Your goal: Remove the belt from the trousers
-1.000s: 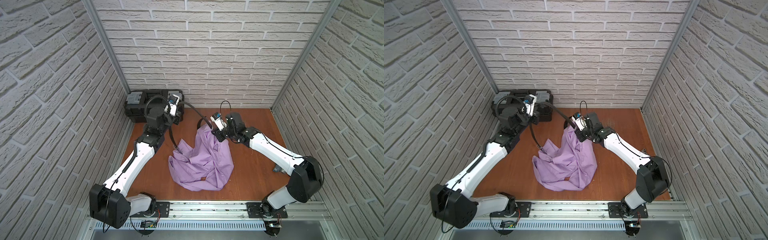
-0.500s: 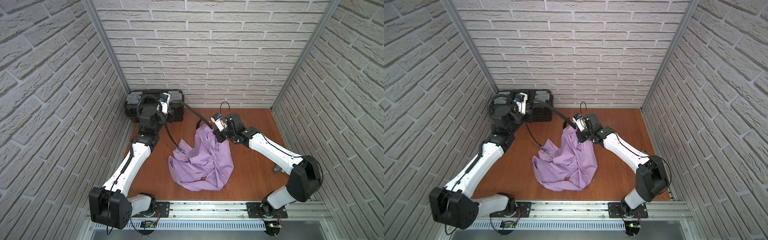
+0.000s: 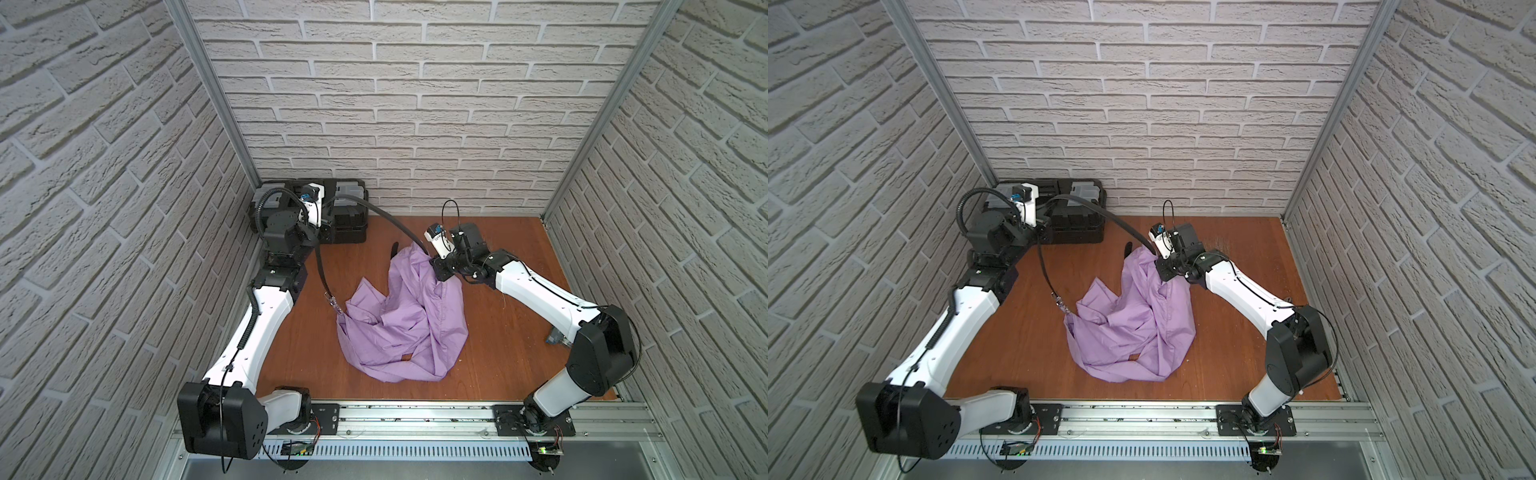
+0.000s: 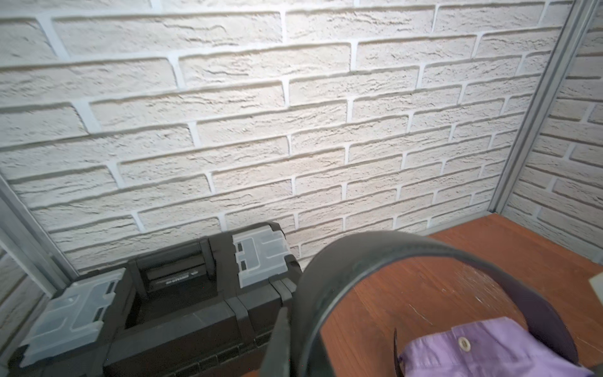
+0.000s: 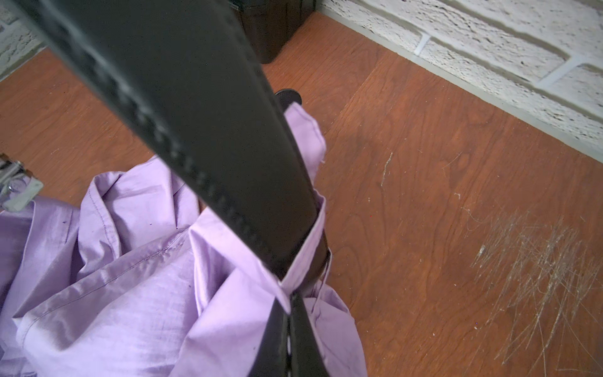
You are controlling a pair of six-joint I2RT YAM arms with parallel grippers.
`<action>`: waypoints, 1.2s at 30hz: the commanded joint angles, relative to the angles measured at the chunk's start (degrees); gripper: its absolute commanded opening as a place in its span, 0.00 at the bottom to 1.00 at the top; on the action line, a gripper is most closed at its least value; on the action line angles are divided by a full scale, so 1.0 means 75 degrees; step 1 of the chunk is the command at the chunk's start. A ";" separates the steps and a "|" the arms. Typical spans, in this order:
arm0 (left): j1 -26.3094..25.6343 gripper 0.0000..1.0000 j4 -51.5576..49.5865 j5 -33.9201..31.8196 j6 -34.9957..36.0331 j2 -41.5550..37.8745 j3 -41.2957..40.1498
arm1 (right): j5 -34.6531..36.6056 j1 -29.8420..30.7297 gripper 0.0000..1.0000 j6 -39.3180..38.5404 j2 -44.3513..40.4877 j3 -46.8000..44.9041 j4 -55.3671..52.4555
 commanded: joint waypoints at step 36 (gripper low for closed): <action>-0.2907 0.93 -0.1183 0.0443 0.5286 0.1728 0.0979 | 0.0078 -0.0067 0.02 -0.0628 -0.1271 -0.0042 0.0468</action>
